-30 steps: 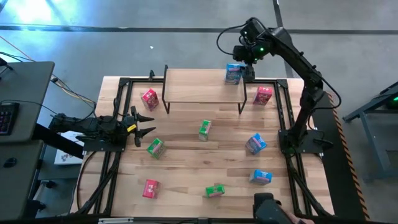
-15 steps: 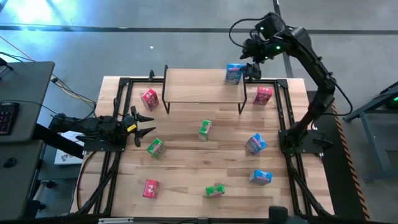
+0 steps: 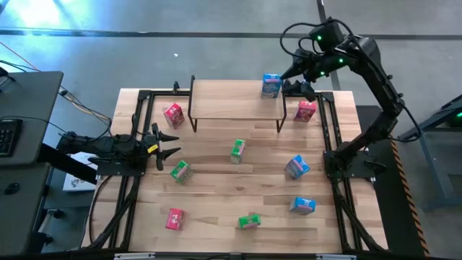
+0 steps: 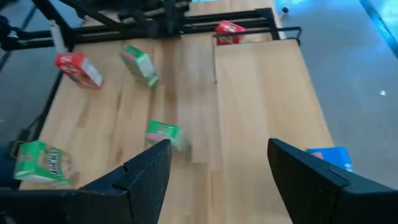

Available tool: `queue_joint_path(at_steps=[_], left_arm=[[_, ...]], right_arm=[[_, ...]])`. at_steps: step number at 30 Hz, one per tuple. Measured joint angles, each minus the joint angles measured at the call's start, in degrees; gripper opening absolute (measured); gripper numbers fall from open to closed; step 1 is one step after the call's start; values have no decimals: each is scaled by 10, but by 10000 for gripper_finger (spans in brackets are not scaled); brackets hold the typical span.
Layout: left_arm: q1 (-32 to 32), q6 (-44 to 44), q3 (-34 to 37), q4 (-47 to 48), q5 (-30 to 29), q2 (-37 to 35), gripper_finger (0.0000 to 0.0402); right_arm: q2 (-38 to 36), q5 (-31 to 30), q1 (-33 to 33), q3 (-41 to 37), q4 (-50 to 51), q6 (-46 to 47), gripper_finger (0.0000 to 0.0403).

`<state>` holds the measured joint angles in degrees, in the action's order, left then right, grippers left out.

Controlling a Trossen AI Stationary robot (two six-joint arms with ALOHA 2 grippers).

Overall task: Stack cereal on shelf
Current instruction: Put the left green cereal box on the shelf

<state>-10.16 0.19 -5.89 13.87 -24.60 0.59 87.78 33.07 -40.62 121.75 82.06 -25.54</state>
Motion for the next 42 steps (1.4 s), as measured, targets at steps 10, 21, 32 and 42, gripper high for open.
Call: queue_joint_path(at_steps=[10,21,32,42], left_arm=[[0,0,0,0,0,0,190],[0,0,0,0,0,0,190],[0,0,0,0,0,0,190],[0,0,0,-2,-2,0,190]], right_arm=[[-12,-103,67,0,-1,101,259],[-12,-195,127,0,-24,214,259],[-12,-217,178,0,-72,311,259],[-12,-239,217,0,-88,373,259]])
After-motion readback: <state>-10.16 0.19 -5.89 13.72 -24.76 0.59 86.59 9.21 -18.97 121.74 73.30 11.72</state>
